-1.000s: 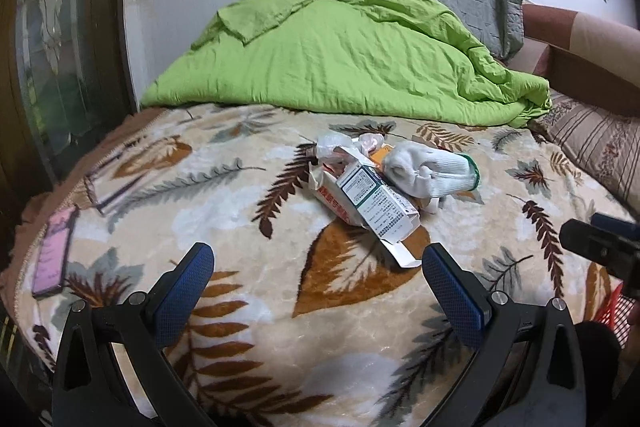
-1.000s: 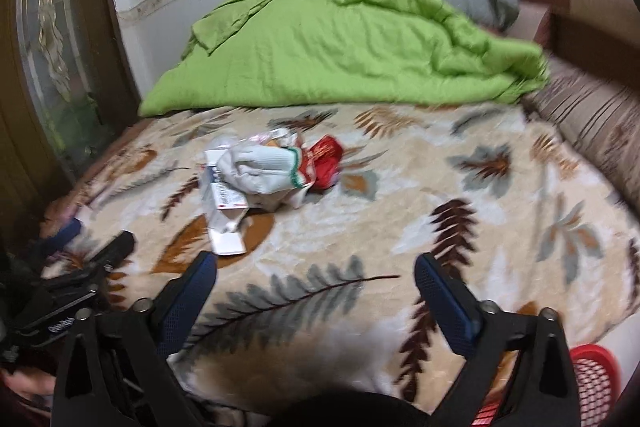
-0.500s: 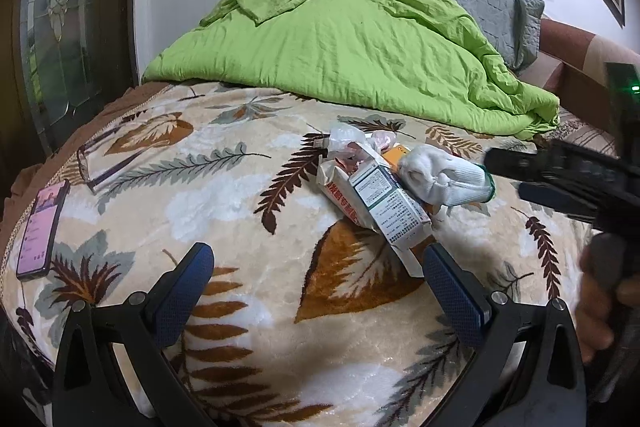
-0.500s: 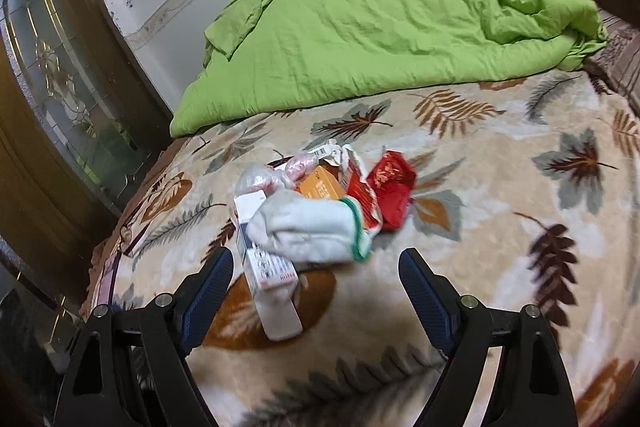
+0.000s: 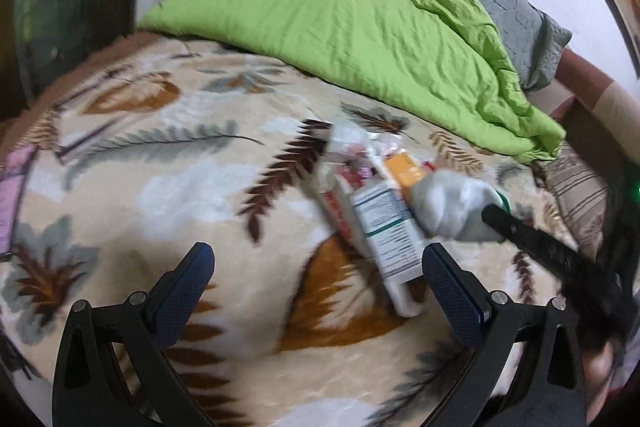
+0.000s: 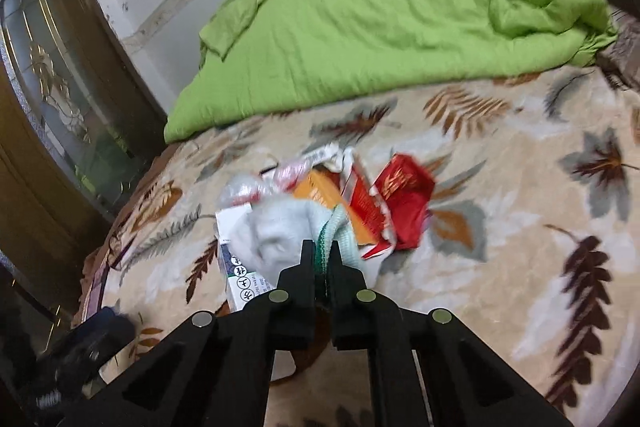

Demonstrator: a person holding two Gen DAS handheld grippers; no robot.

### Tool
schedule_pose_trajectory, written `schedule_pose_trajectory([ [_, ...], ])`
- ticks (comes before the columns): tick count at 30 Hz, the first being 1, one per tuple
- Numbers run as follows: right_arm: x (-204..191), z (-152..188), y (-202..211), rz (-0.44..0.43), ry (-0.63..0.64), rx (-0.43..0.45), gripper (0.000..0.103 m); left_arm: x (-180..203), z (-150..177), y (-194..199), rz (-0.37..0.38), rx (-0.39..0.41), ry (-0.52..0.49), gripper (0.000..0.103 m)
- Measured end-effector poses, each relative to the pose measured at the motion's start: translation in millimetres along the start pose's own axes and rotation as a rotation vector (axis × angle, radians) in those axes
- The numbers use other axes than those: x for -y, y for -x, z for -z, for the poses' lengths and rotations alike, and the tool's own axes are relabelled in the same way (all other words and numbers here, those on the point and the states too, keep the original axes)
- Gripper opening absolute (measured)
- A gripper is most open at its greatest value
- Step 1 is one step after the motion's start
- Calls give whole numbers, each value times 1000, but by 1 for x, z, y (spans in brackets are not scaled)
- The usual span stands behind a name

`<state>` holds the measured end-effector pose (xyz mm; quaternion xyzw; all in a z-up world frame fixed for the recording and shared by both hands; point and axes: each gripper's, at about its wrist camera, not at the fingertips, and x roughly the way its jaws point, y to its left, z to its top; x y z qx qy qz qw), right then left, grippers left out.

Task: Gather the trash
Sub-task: 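Reach the right tool to the white glove and close on it, then close the left tool on the white medicine box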

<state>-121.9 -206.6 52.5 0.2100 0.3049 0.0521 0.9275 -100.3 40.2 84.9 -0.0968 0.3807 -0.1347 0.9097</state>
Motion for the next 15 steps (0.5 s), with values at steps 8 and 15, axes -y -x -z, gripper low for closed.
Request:
schedule_pose_trajectory([
  [8, 17, 2, 36, 26, -67, 90, 5, 42, -17, -55, 19, -120, -36, 81],
  [15, 28, 7, 46, 10, -121, 96, 5, 44, -8, -107, -31, -235, -34, 73],
])
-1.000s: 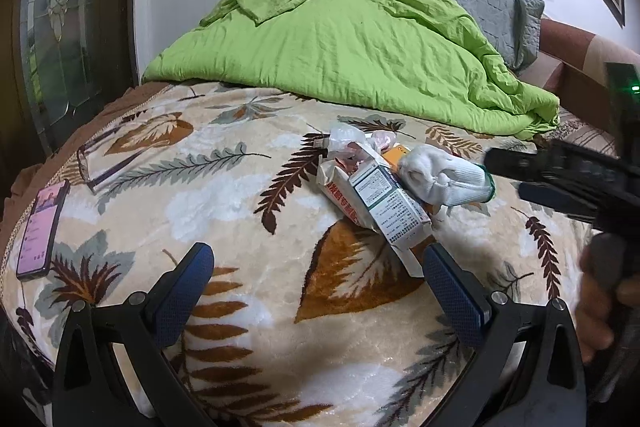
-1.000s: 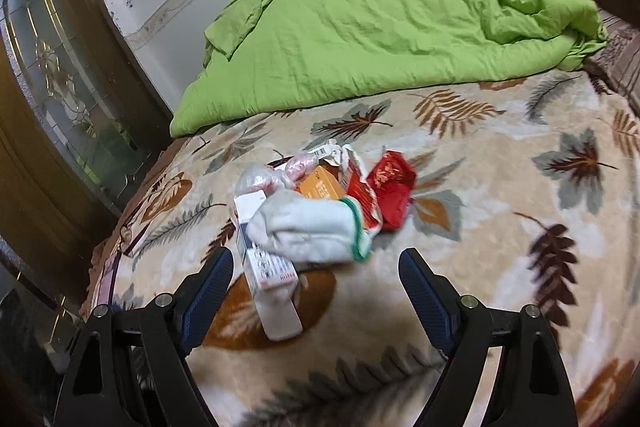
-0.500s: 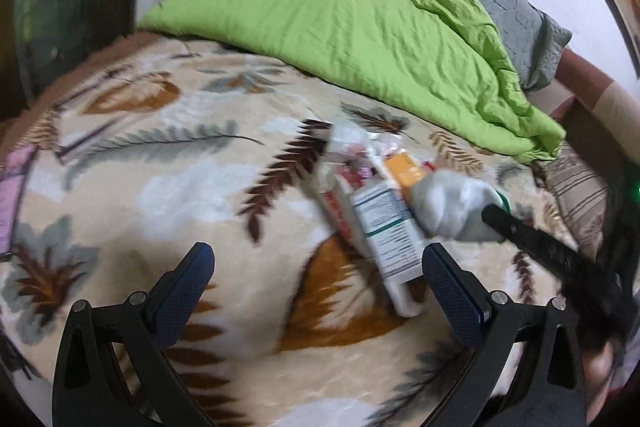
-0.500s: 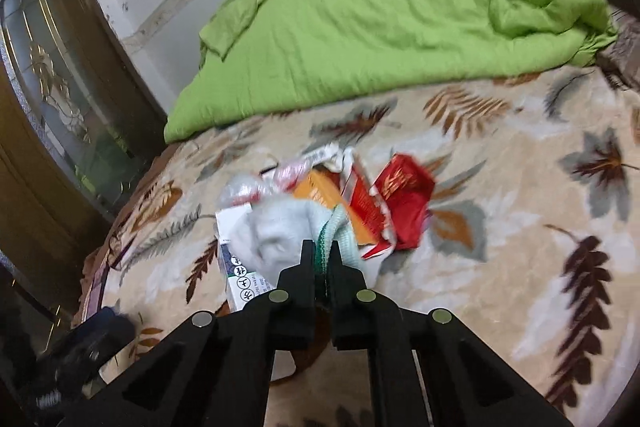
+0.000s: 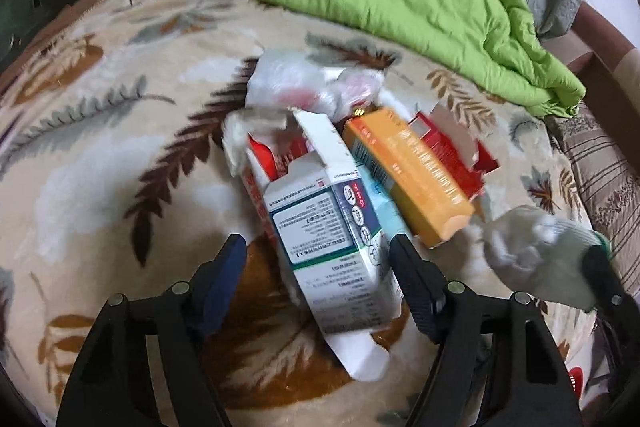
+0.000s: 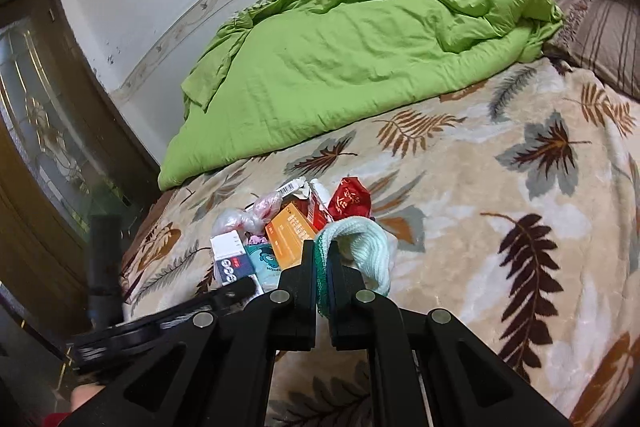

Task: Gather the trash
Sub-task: 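Close the left tool on the white medicine box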

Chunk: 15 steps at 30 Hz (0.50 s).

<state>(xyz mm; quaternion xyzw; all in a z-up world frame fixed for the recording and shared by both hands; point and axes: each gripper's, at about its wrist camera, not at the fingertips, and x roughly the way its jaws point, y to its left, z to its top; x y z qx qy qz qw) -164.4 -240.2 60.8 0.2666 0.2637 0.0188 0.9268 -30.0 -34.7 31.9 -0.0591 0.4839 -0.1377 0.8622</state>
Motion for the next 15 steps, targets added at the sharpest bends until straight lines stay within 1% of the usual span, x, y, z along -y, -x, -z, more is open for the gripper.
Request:
schedule_pose_trajectory([
  [1, 0, 1, 1, 0, 0, 2, 5, -3, 1, -3, 2, 8, 6, 63],
  [2, 1, 1, 1, -1, 1, 2, 5, -4, 2, -4, 13, 13, 4, 56],
  [4, 0, 2, 1, -6, 8, 2, 5, -6, 2, -1, 38, 18, -5, 49],
  [7, -4, 3, 3, -5, 21, 6, 5, -7, 5, 8, 62, 42, -19, 42],
  [9, -7, 4, 4, -4, 32, 9, 5, -8, 10, 16, 79, 50, -26, 39],
  [10, -9, 5, 6, -4, 39, 12, 5, -8, 11, 20, 82, 55, -32, 36],
  [12, -13, 7, 9, -4, 53, 19, 5, -6, 15, 30, 82, 77, -51, 34],
  [15, -19, 11, 13, -5, 79, 24, 5, -6, 18, 44, 102, 101, -67, 27],
])
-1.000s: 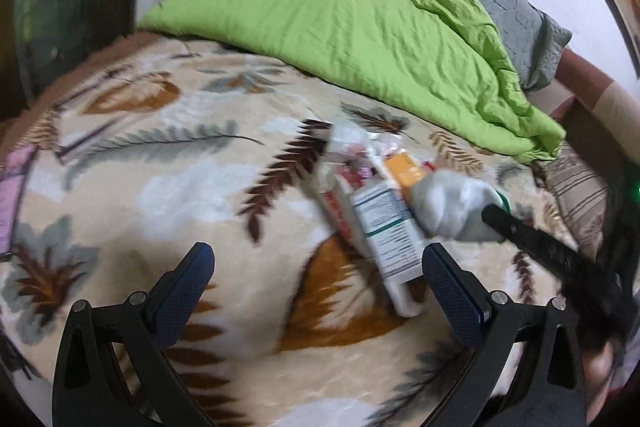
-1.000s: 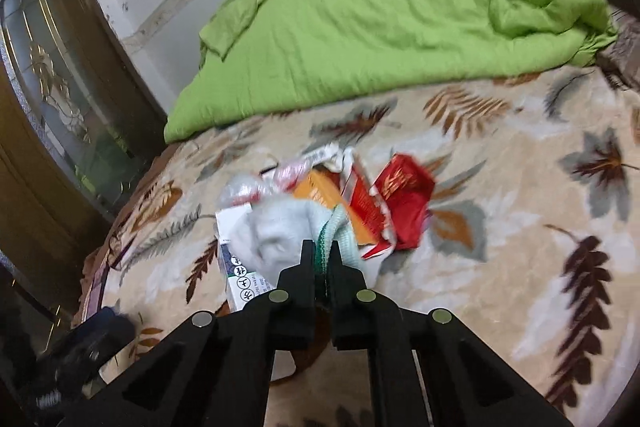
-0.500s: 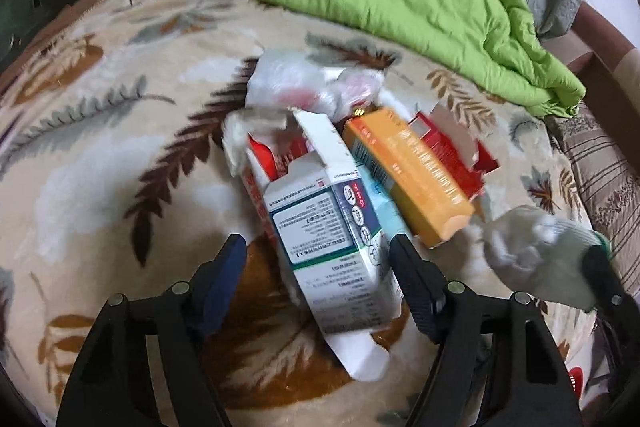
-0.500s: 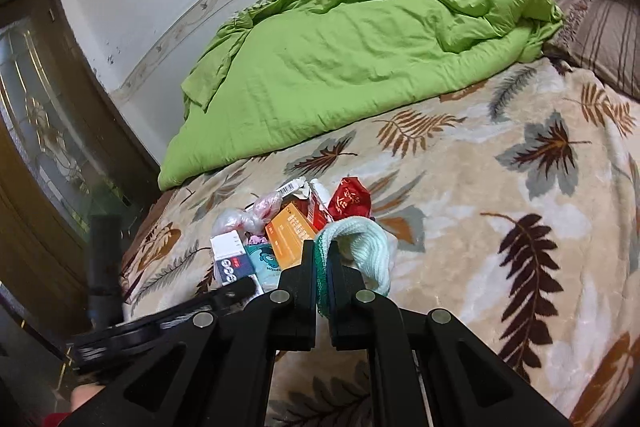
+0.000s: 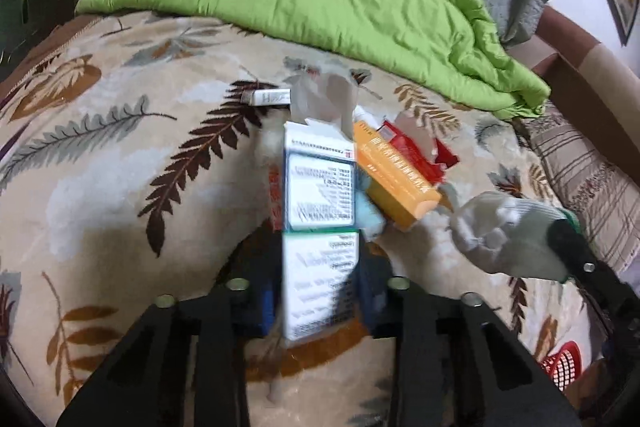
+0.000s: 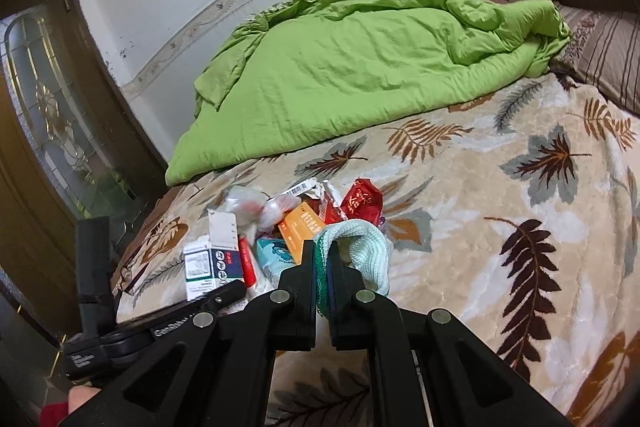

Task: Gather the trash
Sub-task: 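Close the left tool on the white medicine box, then carry the box with the left tool while the right tool carries the glove to the red basket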

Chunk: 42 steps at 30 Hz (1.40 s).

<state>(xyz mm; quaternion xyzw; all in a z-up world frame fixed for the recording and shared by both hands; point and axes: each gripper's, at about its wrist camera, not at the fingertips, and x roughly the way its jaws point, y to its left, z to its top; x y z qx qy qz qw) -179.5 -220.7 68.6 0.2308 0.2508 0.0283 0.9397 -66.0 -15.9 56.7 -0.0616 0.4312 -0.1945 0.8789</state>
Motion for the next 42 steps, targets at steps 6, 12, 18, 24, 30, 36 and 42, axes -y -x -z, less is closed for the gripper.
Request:
schedule_pose_trajectory([
  [6, -3, 3, 4, -7, 9, -1, 5, 3, 9, 20, 4, 30, -24, 27],
  [12, -5, 6, 12, -22, 9, 2, 5, 8, 17, 34, 18, 54, -49, 27],
  [18, -2, 8, 31, -30, 5, 12, 5, 23, 20, 45, 52, 71, -81, 27],
  [24, 9, 5, 51, -32, -16, 14, 5, 41, 27, 51, 78, 66, -125, 27],
  [30, 41, 3, 99, 10, -63, 22, 5, 82, 45, 57, 152, 40, -242, 27],
  [36, 91, 12, 177, 149, -114, 57, 5, 158, 75, 64, 314, -26, -432, 27],
  [42, 139, 34, 243, 276, -217, 55, 5, 226, 105, 65, 461, -130, -561, 27],
])
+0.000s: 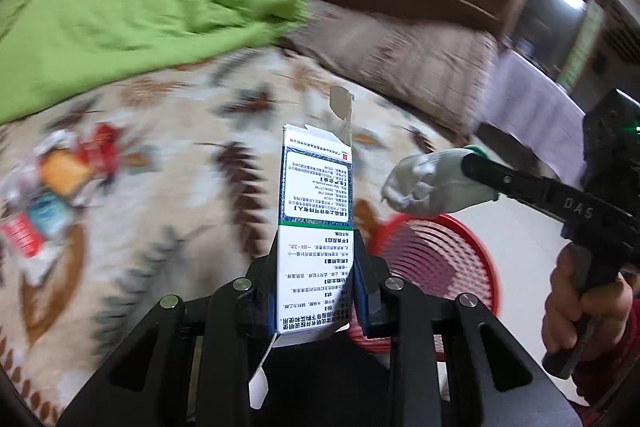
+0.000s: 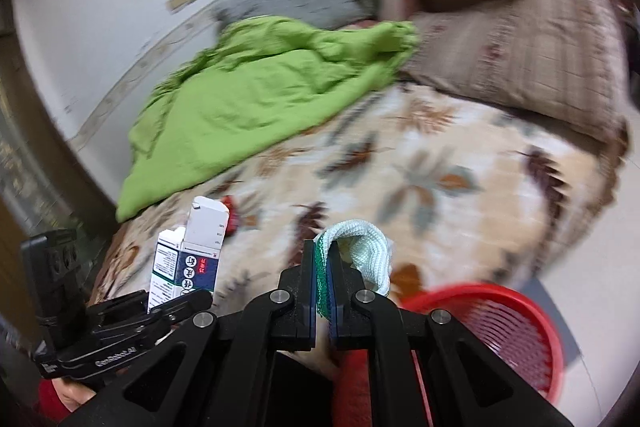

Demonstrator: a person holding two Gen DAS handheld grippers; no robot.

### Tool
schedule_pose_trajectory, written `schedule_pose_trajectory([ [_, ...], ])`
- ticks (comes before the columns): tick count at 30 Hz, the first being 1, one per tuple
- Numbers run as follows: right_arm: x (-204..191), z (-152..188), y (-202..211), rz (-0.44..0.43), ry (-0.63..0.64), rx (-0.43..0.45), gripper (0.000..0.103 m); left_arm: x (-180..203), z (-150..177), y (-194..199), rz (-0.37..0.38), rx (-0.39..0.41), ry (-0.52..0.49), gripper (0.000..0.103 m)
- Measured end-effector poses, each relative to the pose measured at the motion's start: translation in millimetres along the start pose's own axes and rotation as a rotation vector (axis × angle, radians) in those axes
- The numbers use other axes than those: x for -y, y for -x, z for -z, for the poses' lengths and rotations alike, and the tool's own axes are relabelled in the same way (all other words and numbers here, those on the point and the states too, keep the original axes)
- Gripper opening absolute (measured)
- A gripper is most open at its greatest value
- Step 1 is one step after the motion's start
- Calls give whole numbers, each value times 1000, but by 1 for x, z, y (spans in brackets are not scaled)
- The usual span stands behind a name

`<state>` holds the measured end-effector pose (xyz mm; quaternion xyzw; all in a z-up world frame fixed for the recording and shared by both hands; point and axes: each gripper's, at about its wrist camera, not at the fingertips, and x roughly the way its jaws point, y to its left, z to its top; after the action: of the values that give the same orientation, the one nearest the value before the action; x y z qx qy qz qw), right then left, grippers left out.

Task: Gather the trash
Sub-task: 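Carry the box with the left tool while the right tool carries the glove to the red basket, then open the left tool over the basket while the right tool releases the glove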

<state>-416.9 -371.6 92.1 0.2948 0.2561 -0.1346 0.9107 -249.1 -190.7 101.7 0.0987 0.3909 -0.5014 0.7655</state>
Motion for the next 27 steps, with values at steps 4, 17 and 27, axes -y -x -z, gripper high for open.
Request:
schedule_pose_trajectory([
  [4, 29, 10, 21, 63, -35, -17, 5, 46, -1, -31, 103, -91, -68, 27],
  [17, 78, 34, 32, 157, -159, -68, 29, 99, 16, -79, 159, -233, -150, 47],
  [27, 46, 21, 15, 89, -106, -54, 36, 49, -12, -8, 70, -34, -44, 54],
])
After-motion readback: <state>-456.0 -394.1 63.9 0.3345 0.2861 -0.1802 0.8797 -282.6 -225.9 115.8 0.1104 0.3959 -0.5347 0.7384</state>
